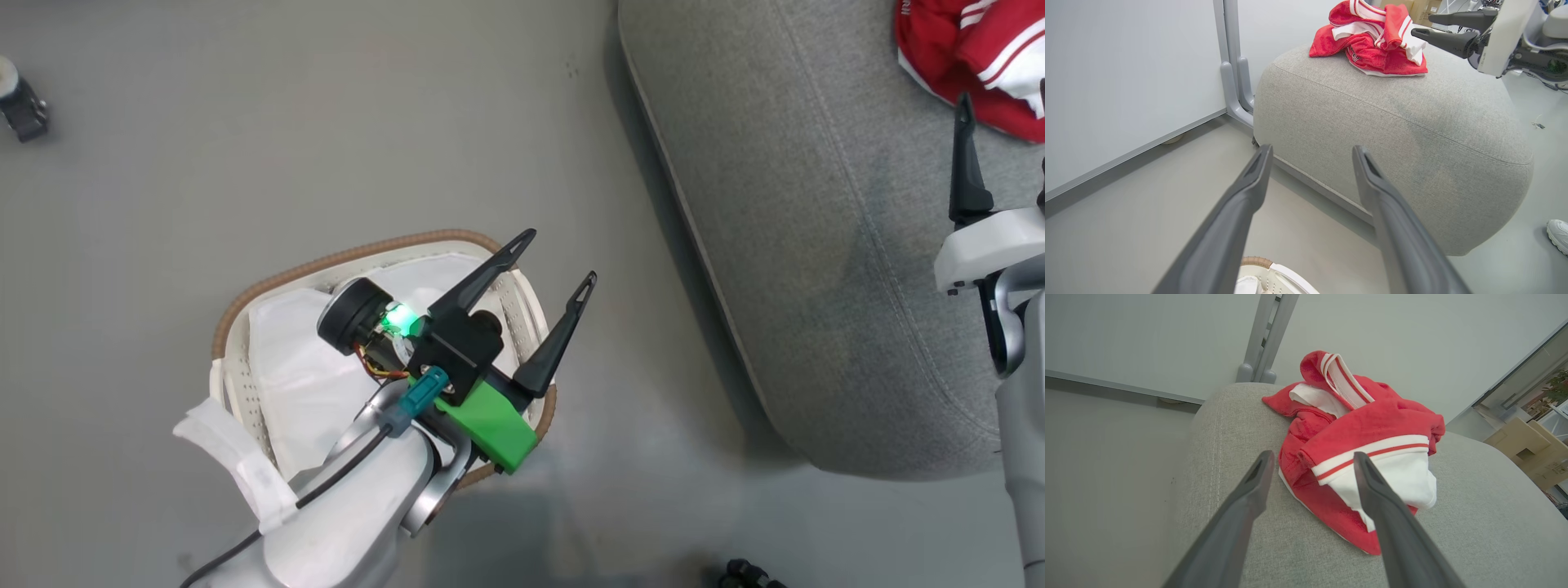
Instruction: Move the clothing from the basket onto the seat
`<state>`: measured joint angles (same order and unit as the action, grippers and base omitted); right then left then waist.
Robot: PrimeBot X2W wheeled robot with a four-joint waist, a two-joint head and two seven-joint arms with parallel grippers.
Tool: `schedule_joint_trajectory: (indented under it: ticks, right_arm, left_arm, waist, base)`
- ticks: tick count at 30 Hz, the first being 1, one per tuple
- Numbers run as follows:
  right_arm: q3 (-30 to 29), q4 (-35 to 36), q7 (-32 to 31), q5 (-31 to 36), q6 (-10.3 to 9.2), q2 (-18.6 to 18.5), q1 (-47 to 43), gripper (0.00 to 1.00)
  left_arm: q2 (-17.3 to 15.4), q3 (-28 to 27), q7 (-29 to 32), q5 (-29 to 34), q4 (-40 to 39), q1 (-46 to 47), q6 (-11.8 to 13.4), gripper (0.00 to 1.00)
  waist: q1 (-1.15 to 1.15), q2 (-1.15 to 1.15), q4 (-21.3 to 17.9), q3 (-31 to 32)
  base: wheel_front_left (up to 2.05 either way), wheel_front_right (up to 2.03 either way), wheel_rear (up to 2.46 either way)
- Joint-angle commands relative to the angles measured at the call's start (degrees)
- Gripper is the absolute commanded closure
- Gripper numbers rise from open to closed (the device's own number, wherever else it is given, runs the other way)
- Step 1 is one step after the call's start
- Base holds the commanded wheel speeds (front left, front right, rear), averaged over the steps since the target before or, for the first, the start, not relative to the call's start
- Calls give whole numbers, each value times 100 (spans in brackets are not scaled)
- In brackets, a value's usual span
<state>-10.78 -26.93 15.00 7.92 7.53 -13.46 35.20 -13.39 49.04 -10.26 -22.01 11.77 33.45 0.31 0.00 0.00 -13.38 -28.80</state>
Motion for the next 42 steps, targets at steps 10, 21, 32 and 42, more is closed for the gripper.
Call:
schedule_joint_trajectory:
  ticks: [10, 21, 32, 42]
  right_arm:
    - [279, 439, 27, -207, -8, 161, -228, 0]
    - [559, 852, 27, -454, -8, 625, -725, 0]
    - [499, 1042, 28, -830, -8, 1027, -1767, 0]
    - [917, 1133, 28, -1542, -8, 1041, -2643, 0]
  left_arm:
    - [160, -264, -369, -323, 338, -289, 89, 0]
    - [238, -1222, -492, -515, 197, -1006, 293, 0]
    - [415, -2635, -488, -215, -28, -2234, 408, 0]
    - [687, -3489, -489, 78, -28, -3172, 264, 0]
  waist:
    - [0, 0, 439, 743]
    - [0, 0, 983, 1417]
    - [0, 0, 1479, 2023]
    - [0, 0, 1696, 2393]
  base:
    - [0, 0, 0]
    - [0, 0, 0]
    - [0, 0, 0]
    - [0, 0, 0]
